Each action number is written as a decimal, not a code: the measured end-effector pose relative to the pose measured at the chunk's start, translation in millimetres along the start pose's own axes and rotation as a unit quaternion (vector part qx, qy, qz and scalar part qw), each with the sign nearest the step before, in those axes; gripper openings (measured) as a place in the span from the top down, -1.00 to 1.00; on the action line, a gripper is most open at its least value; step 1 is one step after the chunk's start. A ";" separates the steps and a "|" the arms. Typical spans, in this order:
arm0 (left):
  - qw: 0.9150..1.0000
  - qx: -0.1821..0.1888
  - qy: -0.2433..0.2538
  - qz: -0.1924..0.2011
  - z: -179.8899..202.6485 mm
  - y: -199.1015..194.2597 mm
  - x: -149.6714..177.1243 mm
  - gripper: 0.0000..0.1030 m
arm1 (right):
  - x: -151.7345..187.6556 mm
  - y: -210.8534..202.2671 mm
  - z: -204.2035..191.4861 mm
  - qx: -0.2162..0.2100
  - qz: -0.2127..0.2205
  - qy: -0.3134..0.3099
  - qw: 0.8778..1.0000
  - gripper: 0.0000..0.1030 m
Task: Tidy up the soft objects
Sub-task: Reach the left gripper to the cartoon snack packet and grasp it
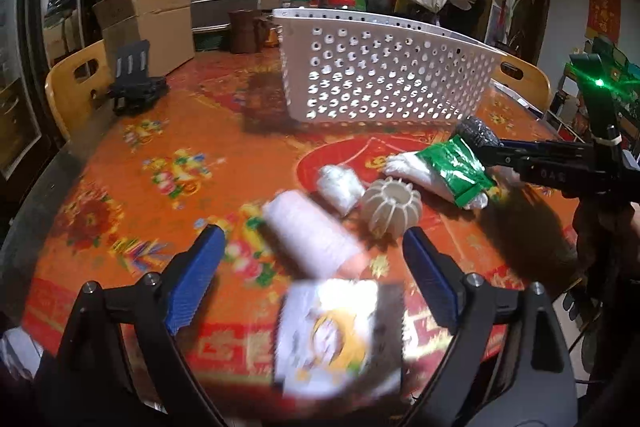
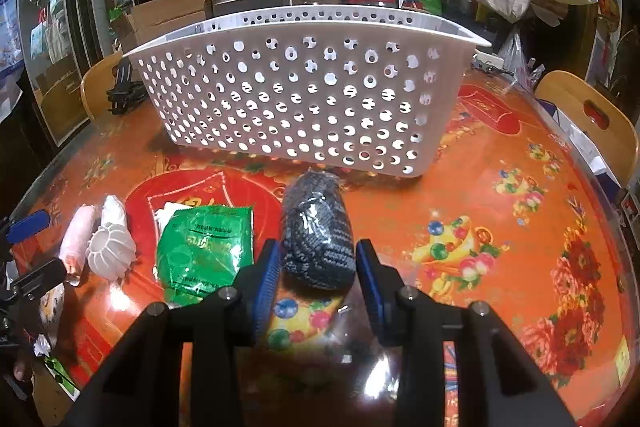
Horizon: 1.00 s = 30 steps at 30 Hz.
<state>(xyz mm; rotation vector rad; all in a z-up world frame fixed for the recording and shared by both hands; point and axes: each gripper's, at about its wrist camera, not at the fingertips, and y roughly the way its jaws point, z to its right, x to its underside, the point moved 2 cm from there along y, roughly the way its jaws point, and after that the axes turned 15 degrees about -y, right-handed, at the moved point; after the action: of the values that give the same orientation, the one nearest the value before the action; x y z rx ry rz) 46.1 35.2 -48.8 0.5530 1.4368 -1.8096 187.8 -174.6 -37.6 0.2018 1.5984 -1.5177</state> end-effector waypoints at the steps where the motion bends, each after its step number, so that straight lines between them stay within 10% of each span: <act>1: 1.000 0.001 0.003 -0.002 -0.9 -5.2 4.2 -0.78 | 1.2 -2.6 0.7 0.000 0.003 0.003 1.000 0.25; 10: 0.999 -0.001 0.022 -0.039 4.2 -1.7 42.7 -0.82 | 24.3 -21.6 11.2 0.014 0.013 0.031 0.999 -0.04; 18: 1.000 -0.008 0.021 -0.018 3.3 -6.9 42.8 0.14 | 44.2 -15.5 25.0 0.028 -0.013 0.047 0.998 -0.10; 30: 1.000 0.005 0.018 -0.004 -4.3 -13.5 34.4 0.46 | 36.1 -10.3 4.5 0.038 -0.018 0.007 0.999 0.29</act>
<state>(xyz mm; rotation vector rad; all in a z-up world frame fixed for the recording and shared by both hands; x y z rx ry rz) 13.6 30.7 -66.4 0.5873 1.4563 -1.8229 162.1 -196.8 -54.0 0.2280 1.5640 -1.6102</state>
